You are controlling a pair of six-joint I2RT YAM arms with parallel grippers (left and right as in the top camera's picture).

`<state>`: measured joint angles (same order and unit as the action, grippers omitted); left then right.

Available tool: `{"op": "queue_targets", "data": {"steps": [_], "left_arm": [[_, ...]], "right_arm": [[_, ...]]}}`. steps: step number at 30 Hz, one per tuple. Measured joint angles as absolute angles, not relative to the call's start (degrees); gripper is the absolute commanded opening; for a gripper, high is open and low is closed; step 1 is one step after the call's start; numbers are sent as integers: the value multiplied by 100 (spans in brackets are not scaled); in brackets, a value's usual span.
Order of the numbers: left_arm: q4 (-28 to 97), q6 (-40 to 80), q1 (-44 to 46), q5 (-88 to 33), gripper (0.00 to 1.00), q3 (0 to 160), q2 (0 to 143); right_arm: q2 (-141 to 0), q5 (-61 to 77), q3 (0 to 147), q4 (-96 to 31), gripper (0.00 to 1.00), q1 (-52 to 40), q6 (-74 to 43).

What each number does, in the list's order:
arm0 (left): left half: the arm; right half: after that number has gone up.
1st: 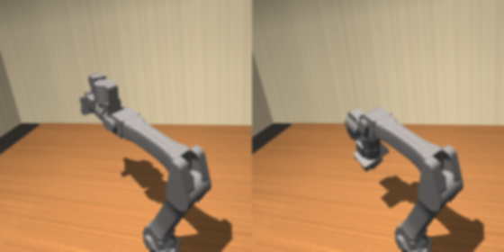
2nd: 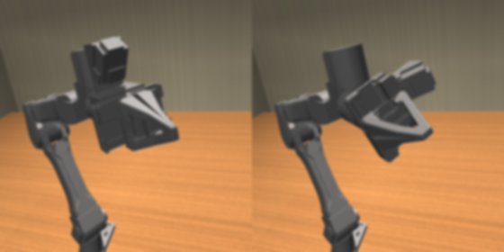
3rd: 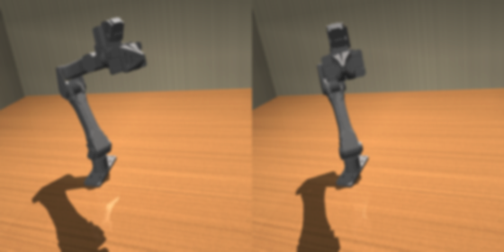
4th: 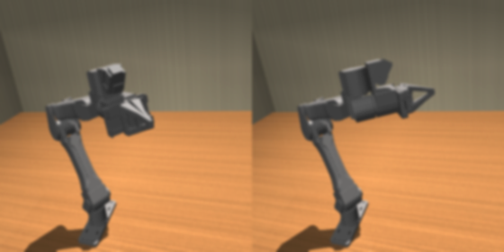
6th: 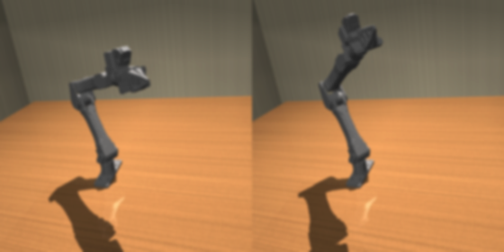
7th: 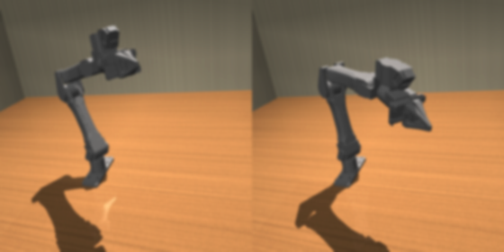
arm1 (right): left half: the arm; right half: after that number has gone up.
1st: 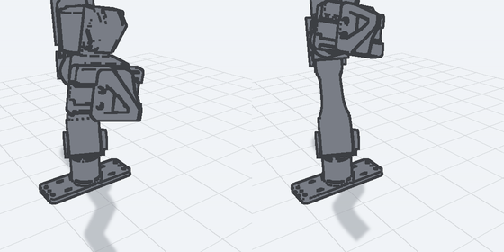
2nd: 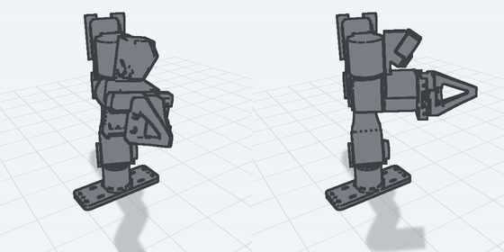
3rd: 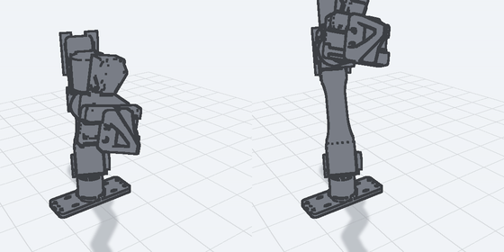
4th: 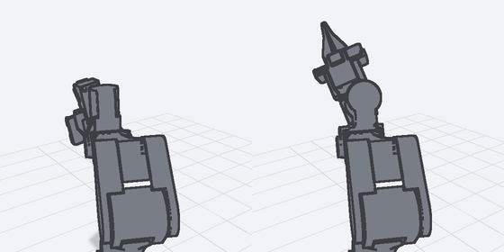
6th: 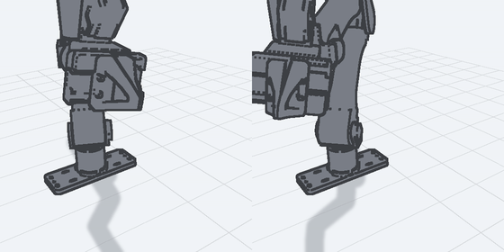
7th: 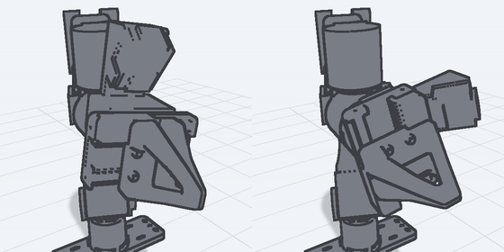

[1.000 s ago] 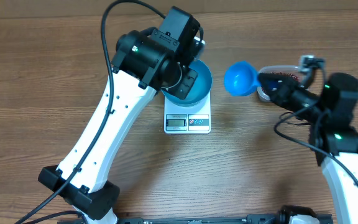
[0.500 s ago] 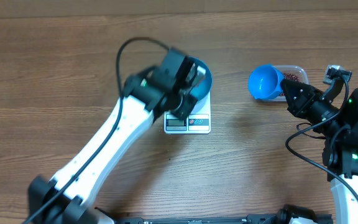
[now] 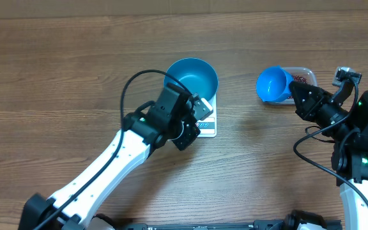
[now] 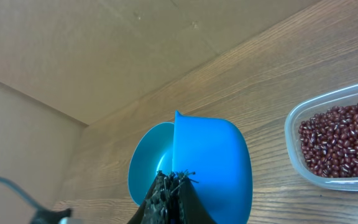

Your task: Scoop item into bowl and weigh 150g on scale

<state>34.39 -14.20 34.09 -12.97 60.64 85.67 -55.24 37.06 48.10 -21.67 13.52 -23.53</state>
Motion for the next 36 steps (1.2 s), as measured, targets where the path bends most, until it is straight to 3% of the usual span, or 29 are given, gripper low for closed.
{"op": "queue_targets", "data": {"steps": [8, 18, 36], "left_arm": [[2602, -1500, 3562, -1221, 4, 6053, 9290], [2388, -1500, 3817, -340, 4, 6047, 9810], [2091, -1500, 3817, -102, 4, 6045, 10339]], "right_arm": [[-5524, 3701, 4810, -2239, 4, 1352, -2351], [-5524, 3577, 4810, -2327, 4, 1352, -2329], [-5524, 3570, 4810, -2366, 4, 1352, -2327]]}}
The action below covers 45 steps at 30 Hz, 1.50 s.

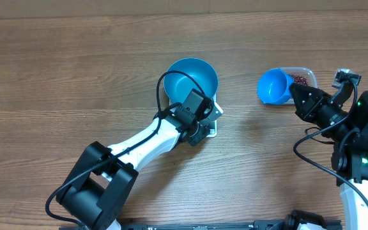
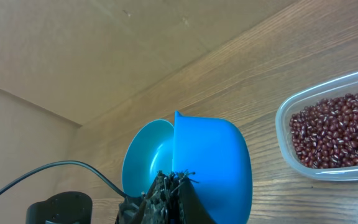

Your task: Scoop item into bowl and weigh 150g on scale

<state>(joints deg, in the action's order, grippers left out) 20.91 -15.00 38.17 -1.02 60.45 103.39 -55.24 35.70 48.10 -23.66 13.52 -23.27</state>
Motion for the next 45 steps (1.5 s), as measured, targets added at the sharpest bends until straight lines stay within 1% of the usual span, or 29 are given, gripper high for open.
{"op": "queue_targets", "data": {"steps": [10, 45], "left_arm": [[1968, -1236, 3817, 242, 4, 6045, 10342], [1905, -867, 3817, 215, 4, 6047, 10503]], "right_arm": [[-5524, 3559, 4810, -2383, 4, 1352, -2307], [-5524, 3562, 4810, -2510, 4, 1352, -2287]]}}
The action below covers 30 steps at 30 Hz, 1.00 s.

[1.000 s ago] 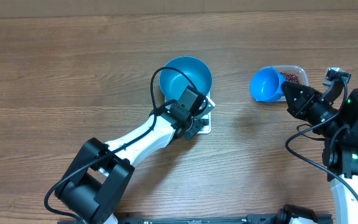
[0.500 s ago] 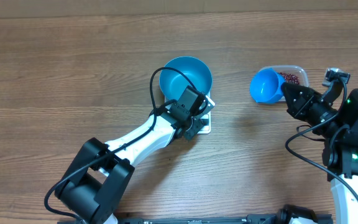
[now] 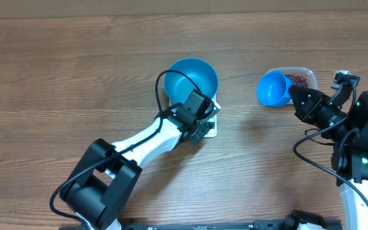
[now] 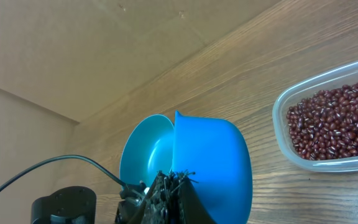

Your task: Scoop item into bowl and weigh 150g on scale

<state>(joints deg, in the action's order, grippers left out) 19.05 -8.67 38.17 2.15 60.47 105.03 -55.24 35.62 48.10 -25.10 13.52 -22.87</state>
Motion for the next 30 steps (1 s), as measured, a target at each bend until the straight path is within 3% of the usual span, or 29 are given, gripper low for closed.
{"op": "queue_targets", "data": {"steps": [30], "left_arm": [[1798, -757, 3817, 200, 4, 6051, 10545]], "right_arm": [[-5524, 3557, 4810, -2528, 4, 1352, -2285]]}}
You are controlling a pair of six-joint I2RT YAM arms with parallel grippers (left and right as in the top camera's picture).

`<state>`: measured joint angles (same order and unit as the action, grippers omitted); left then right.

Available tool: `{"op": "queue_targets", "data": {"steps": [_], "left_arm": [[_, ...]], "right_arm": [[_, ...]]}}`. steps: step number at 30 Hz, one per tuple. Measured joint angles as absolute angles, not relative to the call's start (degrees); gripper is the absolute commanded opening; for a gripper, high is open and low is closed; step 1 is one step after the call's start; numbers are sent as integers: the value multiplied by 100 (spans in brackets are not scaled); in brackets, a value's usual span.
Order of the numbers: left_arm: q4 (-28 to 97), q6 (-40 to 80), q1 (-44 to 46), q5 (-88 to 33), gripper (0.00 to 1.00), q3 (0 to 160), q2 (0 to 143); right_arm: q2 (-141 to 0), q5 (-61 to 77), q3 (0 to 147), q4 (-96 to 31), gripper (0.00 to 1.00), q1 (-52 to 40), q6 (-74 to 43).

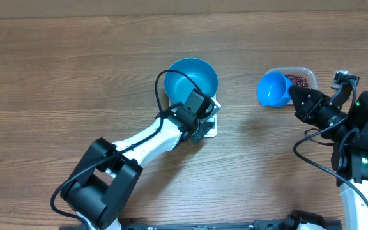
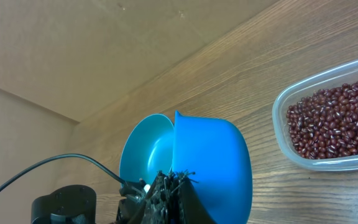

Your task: Scoop item into bowl and weigh 150g on scale

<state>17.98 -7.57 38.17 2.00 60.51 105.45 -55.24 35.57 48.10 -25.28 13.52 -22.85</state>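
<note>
A blue bowl (image 1: 191, 76) stands on a white scale (image 1: 211, 125) at mid-table; the right wrist view shows the bowl (image 2: 143, 155) behind the scoop. My left gripper (image 1: 200, 128) is low over the scale's front, and its jaws are hidden under the wrist. My right gripper (image 1: 291, 97) is shut on the handle of a blue scoop (image 1: 273, 88), which hangs just left of a clear container of red beans (image 1: 299, 78). In the right wrist view, the scoop (image 2: 213, 165) fills the centre above my right gripper (image 2: 174, 186). The beans (image 2: 334, 121) lie to the right.
The wooden table's far edge (image 1: 184, 14) runs along the top. The left arm's black cable (image 1: 165, 83) loops over the bowl's left rim. The right arm's body (image 1: 363, 128) stands at the right edge.
At first my left arm stretched from the lower left with its gripper at the scale's front. Then the arm had swung inward, with the gripper on the scale's front right, where it stays. My right gripper held the scoop by the bean container throughout, shifting slightly left.
</note>
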Motion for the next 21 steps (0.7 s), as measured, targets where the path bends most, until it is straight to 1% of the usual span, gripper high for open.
{"op": "queue_targets", "data": {"steps": [21], "left_arm": [[1857, -757, 3817, 198, 4, 6080, 10556]], "right_arm": [[-5524, 3557, 4810, -2547, 4, 1352, -2283]]}}
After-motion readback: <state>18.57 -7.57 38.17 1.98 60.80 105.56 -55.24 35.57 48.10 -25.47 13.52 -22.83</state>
